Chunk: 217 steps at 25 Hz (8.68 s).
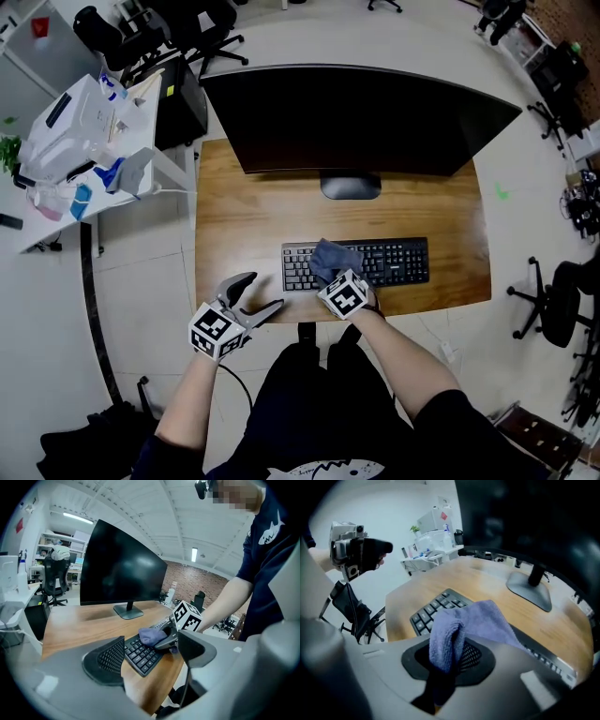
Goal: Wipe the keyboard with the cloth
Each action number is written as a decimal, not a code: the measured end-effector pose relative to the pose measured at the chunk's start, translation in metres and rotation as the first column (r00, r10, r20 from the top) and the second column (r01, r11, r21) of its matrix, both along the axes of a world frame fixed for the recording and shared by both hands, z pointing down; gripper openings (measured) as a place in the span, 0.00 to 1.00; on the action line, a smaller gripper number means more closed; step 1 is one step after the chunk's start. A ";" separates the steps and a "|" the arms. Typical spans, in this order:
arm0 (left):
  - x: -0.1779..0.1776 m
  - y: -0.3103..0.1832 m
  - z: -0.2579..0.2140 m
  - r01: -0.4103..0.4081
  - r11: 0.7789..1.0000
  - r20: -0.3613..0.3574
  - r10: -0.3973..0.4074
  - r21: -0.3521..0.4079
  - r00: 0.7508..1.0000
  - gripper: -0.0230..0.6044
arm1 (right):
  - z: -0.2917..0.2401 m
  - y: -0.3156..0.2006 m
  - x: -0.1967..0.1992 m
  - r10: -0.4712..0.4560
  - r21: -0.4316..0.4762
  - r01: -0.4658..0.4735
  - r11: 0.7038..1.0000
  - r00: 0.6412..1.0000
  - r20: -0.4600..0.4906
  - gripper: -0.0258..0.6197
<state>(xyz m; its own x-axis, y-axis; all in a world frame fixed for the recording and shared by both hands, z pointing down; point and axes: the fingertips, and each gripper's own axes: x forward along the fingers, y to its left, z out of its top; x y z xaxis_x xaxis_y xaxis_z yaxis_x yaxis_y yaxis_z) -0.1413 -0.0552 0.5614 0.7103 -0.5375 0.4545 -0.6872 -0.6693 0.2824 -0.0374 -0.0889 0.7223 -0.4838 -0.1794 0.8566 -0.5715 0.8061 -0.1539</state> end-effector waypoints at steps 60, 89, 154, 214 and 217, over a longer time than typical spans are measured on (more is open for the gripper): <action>-0.004 0.004 0.012 0.036 0.999 -0.006 -0.036 -0.030 0.999 0.59 | -0.002 -0.089 0.072 0.119 0.072 -0.115 0.991 0.991 -0.060 0.14; -0.004 0.007 0.015 0.030 0.999 -0.021 -0.031 -0.027 0.999 0.59 | 0.005 0.073 -0.061 -0.630 0.047 0.638 0.768 0.767 -0.119 0.14; 0.080 -0.013 0.028 -0.081 0.995 -0.003 0.081 -0.065 0.997 0.59 | -0.001 -0.087 0.322 0.571 -0.105 -0.569 0.815 0.821 -0.020 0.14; 0.010 0.010 0.038 0.013 0.997 -0.007 -0.013 -0.081 1.000 0.59 | 0.011 0.081 -0.034 -0.818 0.069 0.839 0.540 0.542 -0.194 0.14; 0.022 0.008 0.038 -0.008 0.997 -0.005 0.007 -0.080 1.000 0.59 | 0.013 0.076 -0.007 -0.803 0.058 0.826 0.561 0.560 -0.202 0.14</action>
<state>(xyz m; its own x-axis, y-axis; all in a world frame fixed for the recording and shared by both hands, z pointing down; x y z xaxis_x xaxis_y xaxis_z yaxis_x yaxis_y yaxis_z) -0.1197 -0.0476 0.5992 0.7162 -0.4945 0.4925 -0.6809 -0.6496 0.3381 -0.0440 -0.0126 0.7350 -0.3621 0.1168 0.9248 0.3349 0.9422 0.0122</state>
